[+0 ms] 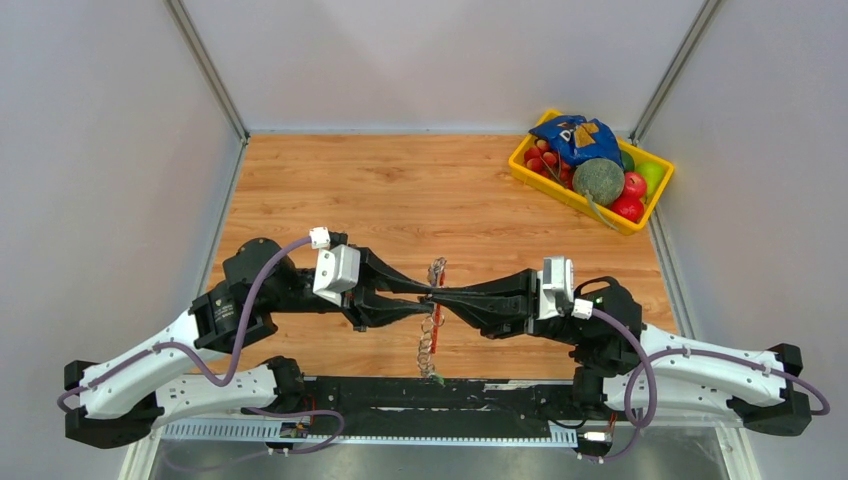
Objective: Put the keys on the keyring
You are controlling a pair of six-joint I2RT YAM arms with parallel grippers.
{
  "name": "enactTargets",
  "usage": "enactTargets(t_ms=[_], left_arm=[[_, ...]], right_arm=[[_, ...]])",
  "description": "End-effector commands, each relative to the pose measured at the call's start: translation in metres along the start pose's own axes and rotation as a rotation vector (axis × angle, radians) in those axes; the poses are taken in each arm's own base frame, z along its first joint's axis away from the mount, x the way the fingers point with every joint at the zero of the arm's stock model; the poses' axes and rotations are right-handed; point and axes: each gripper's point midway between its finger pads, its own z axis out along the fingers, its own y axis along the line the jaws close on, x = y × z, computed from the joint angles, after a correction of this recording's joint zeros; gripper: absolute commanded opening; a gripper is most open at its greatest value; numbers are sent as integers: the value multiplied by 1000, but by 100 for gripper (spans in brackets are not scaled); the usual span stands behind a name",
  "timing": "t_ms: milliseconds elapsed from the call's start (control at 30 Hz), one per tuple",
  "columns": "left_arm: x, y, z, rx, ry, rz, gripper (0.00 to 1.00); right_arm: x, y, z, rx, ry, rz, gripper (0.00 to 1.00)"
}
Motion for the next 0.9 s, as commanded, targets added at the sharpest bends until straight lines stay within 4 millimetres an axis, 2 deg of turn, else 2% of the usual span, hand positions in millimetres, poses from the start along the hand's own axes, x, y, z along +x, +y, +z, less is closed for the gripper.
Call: enactTargets(t_ms=[0, 67, 200, 267, 467, 633, 767, 867], left_arm=[[-14, -7, 2, 40, -48, 14, 35], [-13, -7, 2, 42, -43, 11, 29], [-10, -8, 2, 45, -32, 10, 8], [-8, -7, 2, 40, -23, 7, 1], [-6, -3, -2, 14, 0, 8, 0], [-5, 5, -5, -39, 39, 1, 0], [0, 12, -11, -92, 96, -12, 0], [6, 14, -17, -113, 147, -24, 0]], right_arm=[[-37, 3, 6, -20, -103, -14, 0], [-37, 3, 6, -22, -105, -14, 0], [-39, 3, 7, -22, -109, -16, 0], [-41, 3, 6, -21, -114, -17, 0], [-43, 2, 3, -12, -104, -16, 0], [-36, -2, 0, 11, -9, 1, 0], [-34, -9, -10, 58, 88, 7, 19], [-19, -13, -21, 80, 229, 5, 25]])
